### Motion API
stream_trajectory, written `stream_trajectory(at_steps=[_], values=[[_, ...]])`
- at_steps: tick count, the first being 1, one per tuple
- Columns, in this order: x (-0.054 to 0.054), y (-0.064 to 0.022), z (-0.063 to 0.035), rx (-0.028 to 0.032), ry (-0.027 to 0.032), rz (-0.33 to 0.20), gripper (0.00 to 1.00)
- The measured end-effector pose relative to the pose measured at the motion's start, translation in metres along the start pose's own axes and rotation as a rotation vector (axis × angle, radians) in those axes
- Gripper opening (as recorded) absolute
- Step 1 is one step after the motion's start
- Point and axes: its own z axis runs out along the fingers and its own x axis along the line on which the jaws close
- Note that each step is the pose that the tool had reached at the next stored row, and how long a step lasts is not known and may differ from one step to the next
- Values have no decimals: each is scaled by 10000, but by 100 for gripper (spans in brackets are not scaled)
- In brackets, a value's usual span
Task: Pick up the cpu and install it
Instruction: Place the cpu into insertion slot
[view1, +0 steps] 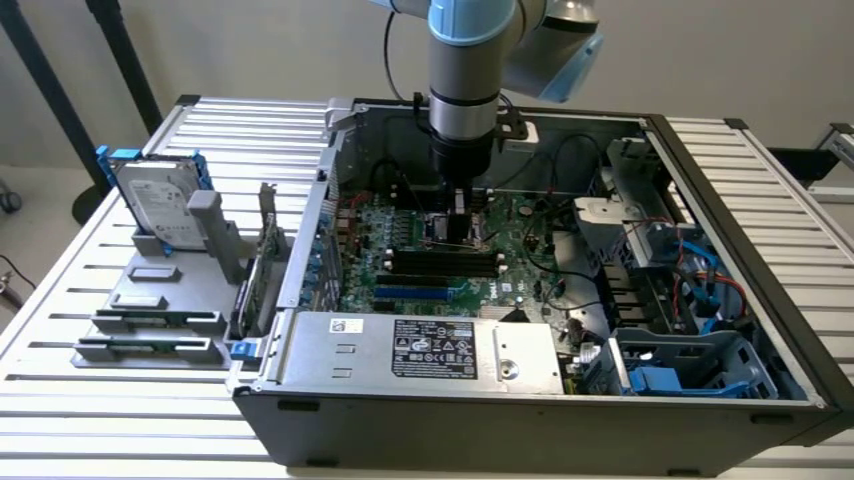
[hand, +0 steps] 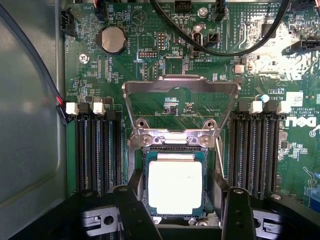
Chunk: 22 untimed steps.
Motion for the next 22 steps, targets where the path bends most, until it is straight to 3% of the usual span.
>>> stream_trajectory(at_steps=[10,18,20,21,22], values=[[0,3,-68,2,6,0,63],[-14,-39,-152,7,88,4,63],[-22,-76,-168,7,110,5,61],[-27,-99,-175,9,118,6,48],[-33,-124,-182,9,128,6,48]])
